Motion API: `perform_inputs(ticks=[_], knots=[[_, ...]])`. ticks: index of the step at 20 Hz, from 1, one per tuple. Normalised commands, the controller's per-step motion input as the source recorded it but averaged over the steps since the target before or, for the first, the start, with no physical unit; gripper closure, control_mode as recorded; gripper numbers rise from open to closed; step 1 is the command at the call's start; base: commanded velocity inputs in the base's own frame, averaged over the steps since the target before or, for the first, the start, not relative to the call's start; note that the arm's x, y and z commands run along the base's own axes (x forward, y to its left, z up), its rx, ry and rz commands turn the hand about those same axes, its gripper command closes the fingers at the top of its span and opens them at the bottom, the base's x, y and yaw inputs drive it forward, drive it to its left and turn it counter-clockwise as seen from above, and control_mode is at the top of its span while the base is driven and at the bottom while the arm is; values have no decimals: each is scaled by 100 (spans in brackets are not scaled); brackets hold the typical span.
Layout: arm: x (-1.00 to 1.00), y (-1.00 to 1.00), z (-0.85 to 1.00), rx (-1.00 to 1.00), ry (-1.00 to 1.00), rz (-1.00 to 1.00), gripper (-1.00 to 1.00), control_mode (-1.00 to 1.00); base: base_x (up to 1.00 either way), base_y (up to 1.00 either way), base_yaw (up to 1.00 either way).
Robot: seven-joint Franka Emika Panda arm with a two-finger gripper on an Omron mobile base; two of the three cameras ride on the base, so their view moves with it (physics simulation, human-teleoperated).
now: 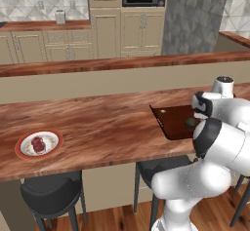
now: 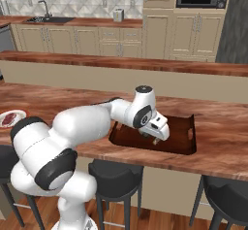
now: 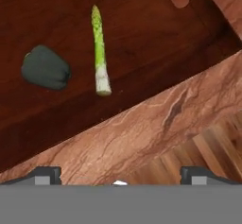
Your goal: Create a steak meal by picking up the steak and asparagus from the tray and placing them on the plate. Leave the bell pepper on the tray.
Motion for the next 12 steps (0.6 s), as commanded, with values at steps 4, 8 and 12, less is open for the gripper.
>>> perform_inputs(ticks=[4,8,12], knots=[[39,-22,-39,0,5,2,-100,-100,0,0,0],[25,-1,-38,0,0,9,-100,-100,0,0,0],[21,0,-37,0,0,13,-100,-100,0,0,0]])
